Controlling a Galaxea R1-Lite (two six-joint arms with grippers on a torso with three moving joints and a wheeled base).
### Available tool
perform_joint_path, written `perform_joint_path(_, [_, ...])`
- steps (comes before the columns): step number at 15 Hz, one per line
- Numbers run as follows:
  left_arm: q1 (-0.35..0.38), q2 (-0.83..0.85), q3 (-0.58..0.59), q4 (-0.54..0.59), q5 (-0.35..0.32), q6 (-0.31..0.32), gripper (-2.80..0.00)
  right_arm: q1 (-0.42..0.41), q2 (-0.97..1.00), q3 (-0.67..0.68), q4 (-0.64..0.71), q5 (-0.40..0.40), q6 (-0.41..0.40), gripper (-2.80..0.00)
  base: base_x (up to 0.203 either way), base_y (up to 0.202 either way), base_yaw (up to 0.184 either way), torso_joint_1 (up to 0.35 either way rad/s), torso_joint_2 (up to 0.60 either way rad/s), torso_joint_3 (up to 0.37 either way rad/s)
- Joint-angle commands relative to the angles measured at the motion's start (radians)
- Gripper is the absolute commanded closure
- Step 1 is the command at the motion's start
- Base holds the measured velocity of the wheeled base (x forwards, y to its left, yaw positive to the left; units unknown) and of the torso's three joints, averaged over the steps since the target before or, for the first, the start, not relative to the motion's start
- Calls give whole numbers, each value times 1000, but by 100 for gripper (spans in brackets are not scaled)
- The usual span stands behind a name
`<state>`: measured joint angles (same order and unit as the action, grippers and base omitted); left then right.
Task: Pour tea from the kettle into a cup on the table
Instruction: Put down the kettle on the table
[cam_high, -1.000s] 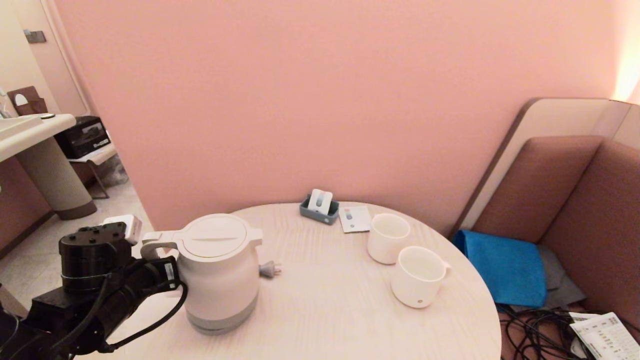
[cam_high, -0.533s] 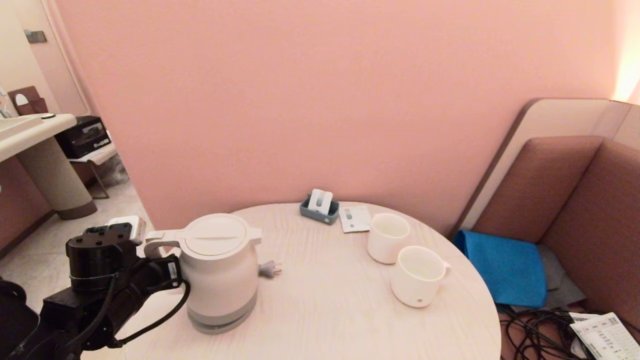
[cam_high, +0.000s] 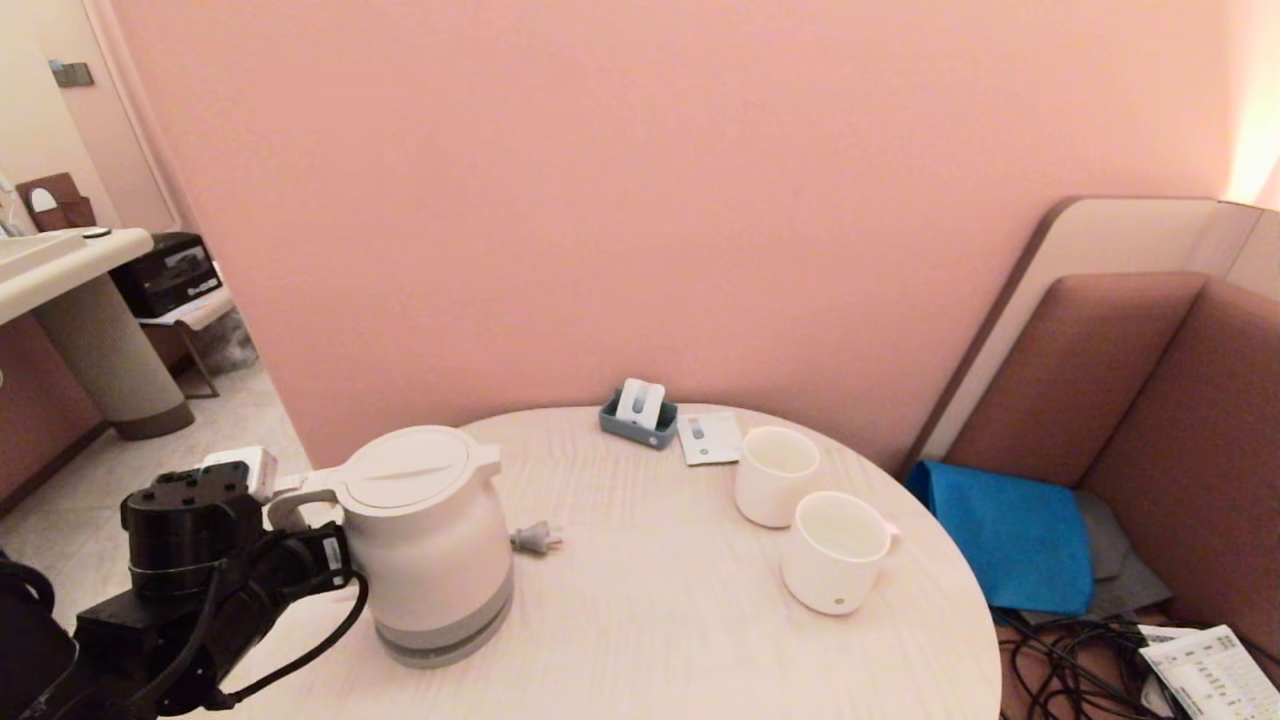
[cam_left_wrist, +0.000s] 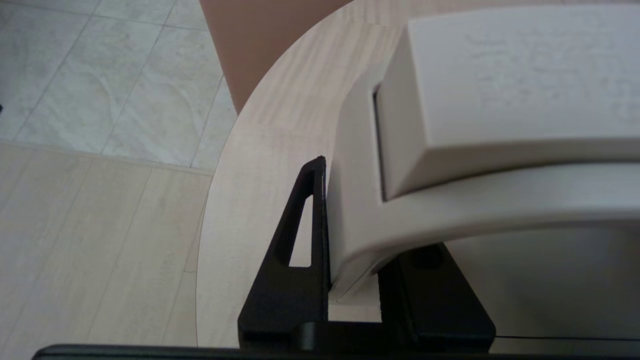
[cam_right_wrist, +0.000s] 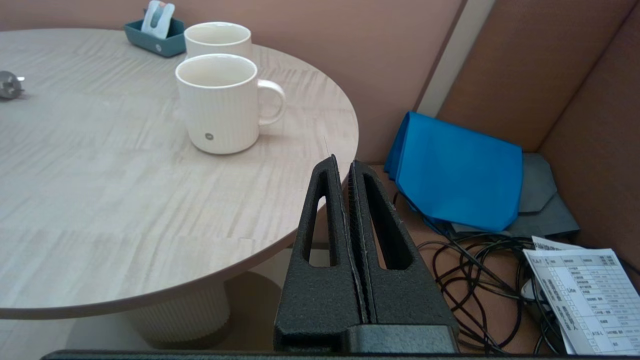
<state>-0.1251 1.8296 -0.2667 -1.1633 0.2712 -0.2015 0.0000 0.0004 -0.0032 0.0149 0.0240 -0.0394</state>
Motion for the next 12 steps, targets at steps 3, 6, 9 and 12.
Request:
perform_joint_path(3, [19, 20, 44, -59, -43, 16, 0, 0, 0, 0, 0, 1, -1, 0, 0, 0, 0, 0, 0, 0])
perform_joint_path(6, [18, 20, 42, -61, -44, 40, 0, 0, 0, 0, 0, 1, -1, 0, 0, 0, 0, 0, 0, 0])
perform_joint_path(9, [18, 23, 36, -61, -44, 51, 0, 0, 0, 0, 0, 1, -1, 0, 0, 0, 0, 0, 0, 0])
perform_joint_path(12, [18, 6, 17, -61, -44, 60, 0, 0, 0, 0, 0, 1, -1, 0, 0, 0, 0, 0, 0, 0])
